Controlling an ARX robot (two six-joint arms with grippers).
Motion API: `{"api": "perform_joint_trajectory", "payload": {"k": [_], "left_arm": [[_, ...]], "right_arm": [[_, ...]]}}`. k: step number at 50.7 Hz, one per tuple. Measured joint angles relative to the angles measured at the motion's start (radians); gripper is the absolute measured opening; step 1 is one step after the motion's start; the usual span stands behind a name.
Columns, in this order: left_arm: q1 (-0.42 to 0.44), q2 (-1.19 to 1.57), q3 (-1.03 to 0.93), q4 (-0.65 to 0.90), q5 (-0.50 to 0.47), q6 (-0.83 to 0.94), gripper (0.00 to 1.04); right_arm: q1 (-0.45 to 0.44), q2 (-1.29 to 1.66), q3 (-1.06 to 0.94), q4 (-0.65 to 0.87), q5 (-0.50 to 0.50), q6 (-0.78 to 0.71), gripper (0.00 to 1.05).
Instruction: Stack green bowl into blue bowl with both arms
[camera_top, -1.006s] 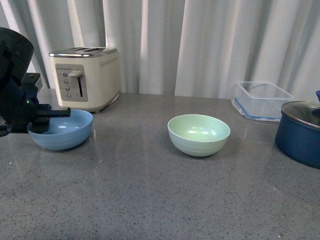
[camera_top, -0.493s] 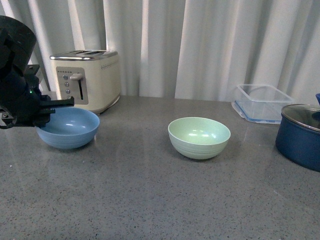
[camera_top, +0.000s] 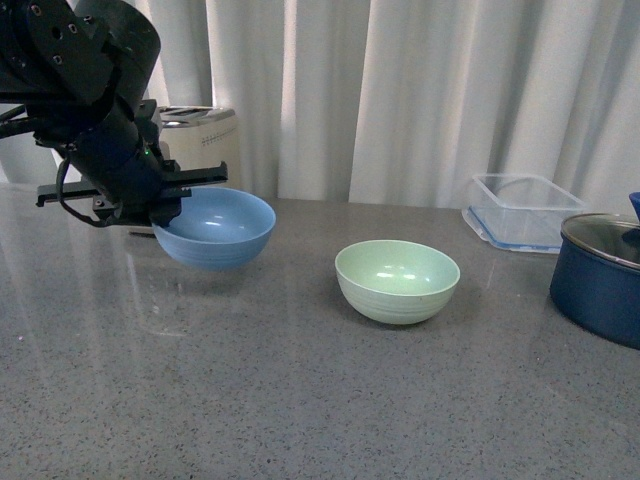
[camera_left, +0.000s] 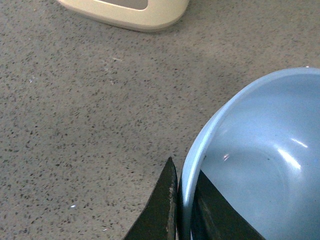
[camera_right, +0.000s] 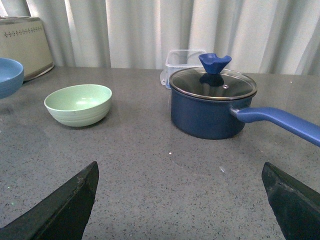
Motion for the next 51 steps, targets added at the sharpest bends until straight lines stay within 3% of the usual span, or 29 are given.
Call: {"api": "perform_joint_trajectory", "payload": {"k": [21,51], "left_arm": [[-0.084,0.076,0.065,-0.028,-0.013,-0.031,0.04],[-0.105,0.114,0.072,-0.020,-0.014,-0.049,0.04]], "right_arm": [[0.000,0.000,0.000,0.000,0.000,0.000,0.95],[0.000,0.000,0.000,0.000,0.000,0.000,0.95]]}}
